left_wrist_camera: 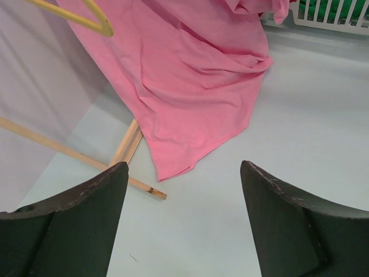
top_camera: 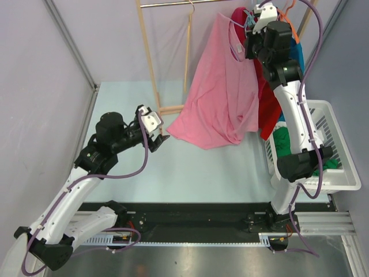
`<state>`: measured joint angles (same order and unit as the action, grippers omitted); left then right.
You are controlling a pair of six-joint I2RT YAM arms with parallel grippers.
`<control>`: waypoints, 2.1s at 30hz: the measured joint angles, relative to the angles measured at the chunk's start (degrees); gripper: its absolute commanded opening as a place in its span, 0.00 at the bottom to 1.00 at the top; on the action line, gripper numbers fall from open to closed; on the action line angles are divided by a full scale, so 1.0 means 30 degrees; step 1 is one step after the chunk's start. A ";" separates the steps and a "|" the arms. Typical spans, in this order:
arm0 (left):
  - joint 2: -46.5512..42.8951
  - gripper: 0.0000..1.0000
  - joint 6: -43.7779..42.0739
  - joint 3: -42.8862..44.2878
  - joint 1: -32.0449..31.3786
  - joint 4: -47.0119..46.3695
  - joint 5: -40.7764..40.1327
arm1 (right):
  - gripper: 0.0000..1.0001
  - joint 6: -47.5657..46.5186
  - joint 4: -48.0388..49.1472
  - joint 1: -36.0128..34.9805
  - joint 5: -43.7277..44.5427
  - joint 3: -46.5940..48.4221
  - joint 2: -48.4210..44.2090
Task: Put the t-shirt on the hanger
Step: Place the hanger at the clothesline.
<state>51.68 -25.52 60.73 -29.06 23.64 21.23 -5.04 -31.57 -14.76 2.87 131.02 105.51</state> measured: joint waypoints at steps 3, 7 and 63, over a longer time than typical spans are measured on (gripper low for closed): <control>-0.0146 0.84 -0.0007 -0.0284 0.0000 -0.0007 0.0000 | 0.00 0.0219 0.0364 0.0189 -0.0189 -0.0342 -0.0087; -0.0240 0.84 -0.0015 -0.0495 0.0000 -0.0007 0.0007 | 0.00 0.0270 0.0736 0.0386 -0.0270 -0.0576 -0.0117; -0.0102 0.84 -0.0510 -0.0998 0.0000 0.0459 0.0000 | 0.84 -0.0656 0.3599 0.0066 -0.1974 -0.3504 -0.0612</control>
<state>51.37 -27.05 57.74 -29.06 25.02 21.23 -7.01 -20.78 -14.57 -3.05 120.51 103.68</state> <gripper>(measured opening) 0.845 0.617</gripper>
